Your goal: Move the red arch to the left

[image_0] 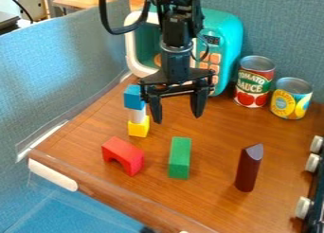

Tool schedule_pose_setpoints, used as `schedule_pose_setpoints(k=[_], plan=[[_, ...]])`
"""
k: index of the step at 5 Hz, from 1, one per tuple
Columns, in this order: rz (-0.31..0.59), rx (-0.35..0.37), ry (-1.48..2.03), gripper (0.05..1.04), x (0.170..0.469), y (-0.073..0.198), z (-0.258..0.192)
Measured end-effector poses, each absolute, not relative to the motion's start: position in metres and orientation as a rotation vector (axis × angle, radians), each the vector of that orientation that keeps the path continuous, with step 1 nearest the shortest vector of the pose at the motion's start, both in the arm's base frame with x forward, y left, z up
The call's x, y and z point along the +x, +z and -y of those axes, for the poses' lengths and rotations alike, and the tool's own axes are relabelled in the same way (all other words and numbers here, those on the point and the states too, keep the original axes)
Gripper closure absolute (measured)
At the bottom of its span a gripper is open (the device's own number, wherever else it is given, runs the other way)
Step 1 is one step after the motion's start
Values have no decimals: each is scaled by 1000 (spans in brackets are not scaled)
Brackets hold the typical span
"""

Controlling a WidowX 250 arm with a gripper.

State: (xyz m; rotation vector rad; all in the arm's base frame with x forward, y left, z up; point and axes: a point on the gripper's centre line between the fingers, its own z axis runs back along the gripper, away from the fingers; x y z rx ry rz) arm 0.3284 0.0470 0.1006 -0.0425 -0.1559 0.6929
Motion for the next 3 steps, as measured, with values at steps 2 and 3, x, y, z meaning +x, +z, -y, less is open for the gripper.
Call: schedule_pose_setpoints(k=[2, 3], plan=[[115, -36, 186, 83, 319, 98, -53], [107, 68, -71, 83, 322, 105, -60]])
